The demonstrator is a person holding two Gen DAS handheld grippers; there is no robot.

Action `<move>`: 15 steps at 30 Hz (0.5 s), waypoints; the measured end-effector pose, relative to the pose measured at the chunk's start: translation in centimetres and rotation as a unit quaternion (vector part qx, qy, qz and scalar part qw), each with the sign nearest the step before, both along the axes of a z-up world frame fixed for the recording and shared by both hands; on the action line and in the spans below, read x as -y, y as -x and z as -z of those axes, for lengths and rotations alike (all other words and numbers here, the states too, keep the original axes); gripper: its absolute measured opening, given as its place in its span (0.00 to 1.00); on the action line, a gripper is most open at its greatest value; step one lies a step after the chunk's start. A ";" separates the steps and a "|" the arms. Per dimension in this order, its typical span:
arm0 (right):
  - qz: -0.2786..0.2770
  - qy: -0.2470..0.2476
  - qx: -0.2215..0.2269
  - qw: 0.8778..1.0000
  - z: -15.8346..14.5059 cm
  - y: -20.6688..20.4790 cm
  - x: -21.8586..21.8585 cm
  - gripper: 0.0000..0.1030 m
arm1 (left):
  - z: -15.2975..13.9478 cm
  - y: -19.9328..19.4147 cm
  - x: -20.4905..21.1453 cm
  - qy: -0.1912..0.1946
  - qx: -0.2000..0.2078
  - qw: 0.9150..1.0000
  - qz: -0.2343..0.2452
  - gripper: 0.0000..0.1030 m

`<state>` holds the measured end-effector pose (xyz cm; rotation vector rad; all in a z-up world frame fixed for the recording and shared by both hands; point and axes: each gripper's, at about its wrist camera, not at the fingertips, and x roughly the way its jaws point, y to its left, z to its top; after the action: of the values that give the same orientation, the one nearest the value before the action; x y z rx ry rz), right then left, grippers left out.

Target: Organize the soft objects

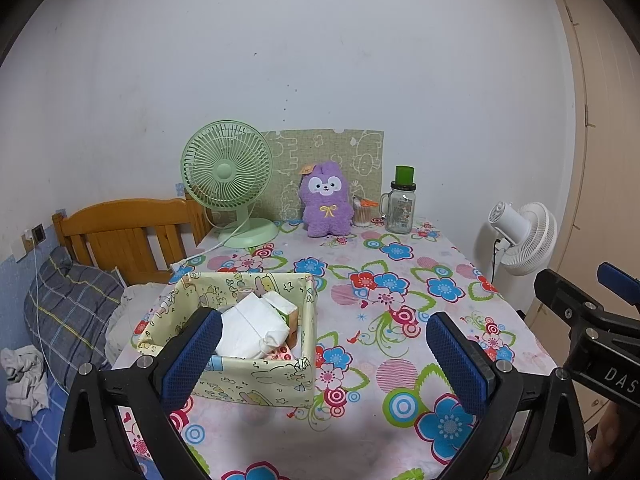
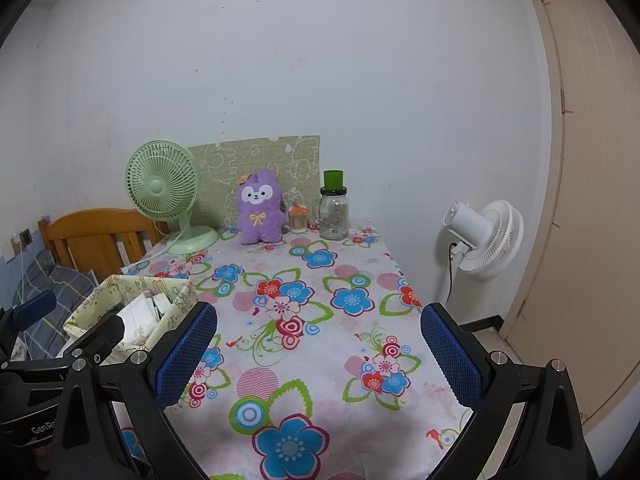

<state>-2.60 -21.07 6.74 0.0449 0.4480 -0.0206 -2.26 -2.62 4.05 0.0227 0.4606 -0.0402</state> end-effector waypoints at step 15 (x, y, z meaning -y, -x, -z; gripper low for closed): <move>-0.001 0.000 -0.002 1.000 0.1 0.1 -0.1 1.00 | 0.0 0.0 -0.1 0.001 -0.001 1.000 -0.001 1.00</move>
<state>-2.69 -20.98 6.68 0.0444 0.4520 -0.0191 -2.30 -2.51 4.09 0.0211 0.4617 -0.0382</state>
